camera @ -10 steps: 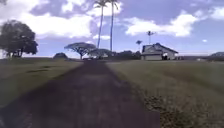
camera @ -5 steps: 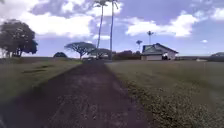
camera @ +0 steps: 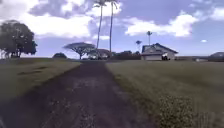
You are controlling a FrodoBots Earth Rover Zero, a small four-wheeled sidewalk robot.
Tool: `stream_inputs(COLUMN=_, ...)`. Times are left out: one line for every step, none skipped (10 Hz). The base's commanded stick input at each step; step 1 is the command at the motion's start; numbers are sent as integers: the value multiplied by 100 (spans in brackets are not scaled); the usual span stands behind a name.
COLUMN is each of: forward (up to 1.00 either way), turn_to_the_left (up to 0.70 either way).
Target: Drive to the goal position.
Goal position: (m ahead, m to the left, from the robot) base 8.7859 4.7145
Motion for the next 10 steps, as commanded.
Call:
stream_inputs(forward=50, turn_to_the_left=50)
stream_inputs(forward=50, turn_to_the_left=50)
stream_inputs(forward=50, turn_to_the_left=50)
stream_inputs(forward=50, turn_to_the_left=50)
stream_inputs(forward=50, turn_to_the_left=50)
stream_inputs(forward=50, turn_to_the_left=50)
stream_inputs(forward=50, turn_to_the_left=50)
stream_inputs(forward=50, turn_to_the_left=50)
stream_inputs(forward=50, turn_to_the_left=50)
stream_inputs(forward=50, turn_to_the_left=50)
